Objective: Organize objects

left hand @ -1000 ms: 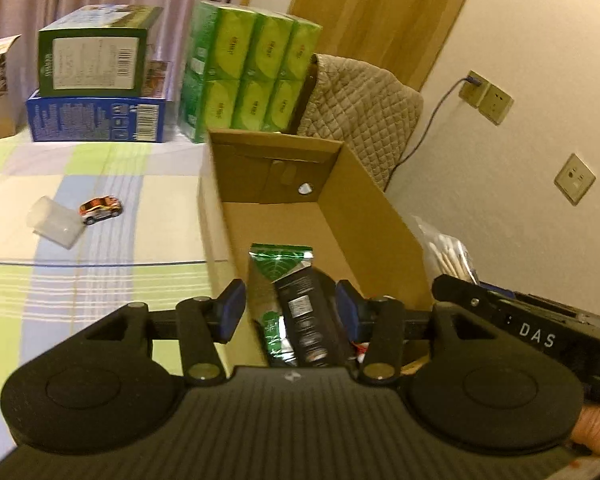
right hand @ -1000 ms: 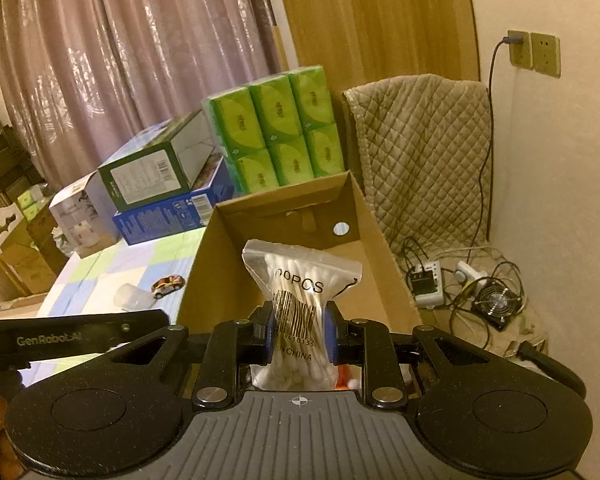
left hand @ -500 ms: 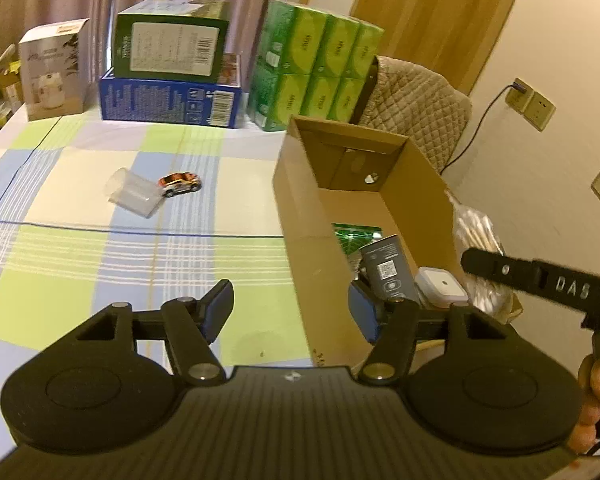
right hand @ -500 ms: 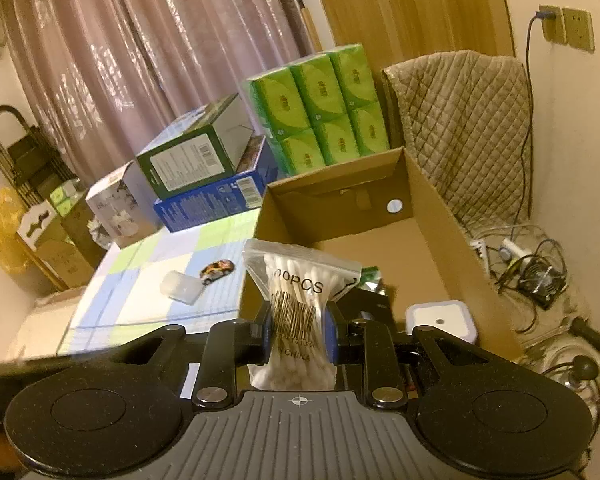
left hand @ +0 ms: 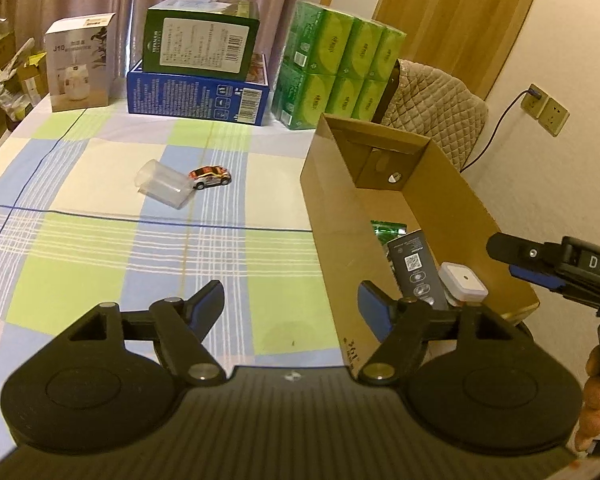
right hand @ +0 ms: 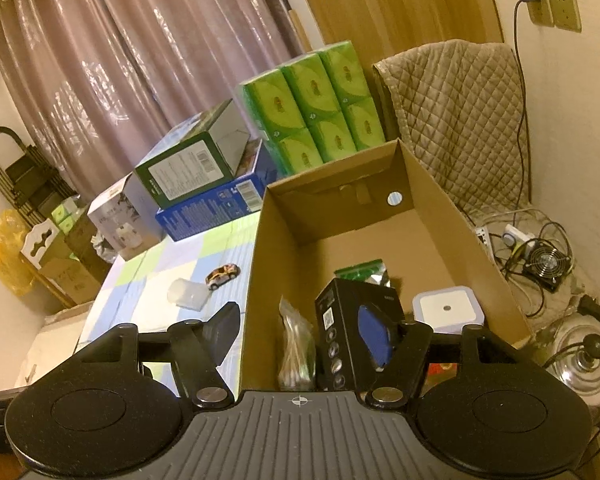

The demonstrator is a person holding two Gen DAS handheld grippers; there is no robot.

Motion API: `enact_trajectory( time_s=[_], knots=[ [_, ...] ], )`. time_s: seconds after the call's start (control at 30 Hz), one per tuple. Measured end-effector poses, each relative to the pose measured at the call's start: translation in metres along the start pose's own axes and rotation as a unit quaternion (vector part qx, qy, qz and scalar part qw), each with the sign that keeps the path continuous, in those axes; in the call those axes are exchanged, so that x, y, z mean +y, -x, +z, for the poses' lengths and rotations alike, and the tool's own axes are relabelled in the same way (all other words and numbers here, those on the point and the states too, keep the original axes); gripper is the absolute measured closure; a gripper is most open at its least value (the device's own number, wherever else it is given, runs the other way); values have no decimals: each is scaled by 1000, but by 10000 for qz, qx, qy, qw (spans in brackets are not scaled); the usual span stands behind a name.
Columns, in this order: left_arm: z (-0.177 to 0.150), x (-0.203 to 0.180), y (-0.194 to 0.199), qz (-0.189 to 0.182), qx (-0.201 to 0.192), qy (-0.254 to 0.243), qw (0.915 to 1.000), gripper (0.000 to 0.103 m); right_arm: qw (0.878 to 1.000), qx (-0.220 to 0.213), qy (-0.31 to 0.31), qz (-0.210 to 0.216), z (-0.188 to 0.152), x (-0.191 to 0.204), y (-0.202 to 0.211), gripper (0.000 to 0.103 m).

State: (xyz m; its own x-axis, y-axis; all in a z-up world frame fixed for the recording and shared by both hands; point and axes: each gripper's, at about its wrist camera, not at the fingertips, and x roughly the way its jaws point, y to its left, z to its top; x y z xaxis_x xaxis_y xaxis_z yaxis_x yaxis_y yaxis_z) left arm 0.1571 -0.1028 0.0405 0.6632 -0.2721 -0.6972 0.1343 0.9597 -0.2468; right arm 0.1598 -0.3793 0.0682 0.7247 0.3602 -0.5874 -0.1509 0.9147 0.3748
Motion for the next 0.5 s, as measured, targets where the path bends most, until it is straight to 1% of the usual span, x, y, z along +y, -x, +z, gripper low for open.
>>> enact_trajectory(
  time_s=[0.3, 0.4, 0.5],
  knots=[
    [-12, 15, 16, 132, 13, 66, 9999, 32, 9999, 39, 127, 76, -9, 20, 8, 40],
    [-15, 19, 23, 188, -3, 65, 9998, 28, 9997, 54, 182, 127, -12, 28, 9, 40],
    [-16, 24, 29, 230, -36, 86, 9997, 27, 9995, 84, 244, 169, -15, 37, 9, 40]
  ],
)
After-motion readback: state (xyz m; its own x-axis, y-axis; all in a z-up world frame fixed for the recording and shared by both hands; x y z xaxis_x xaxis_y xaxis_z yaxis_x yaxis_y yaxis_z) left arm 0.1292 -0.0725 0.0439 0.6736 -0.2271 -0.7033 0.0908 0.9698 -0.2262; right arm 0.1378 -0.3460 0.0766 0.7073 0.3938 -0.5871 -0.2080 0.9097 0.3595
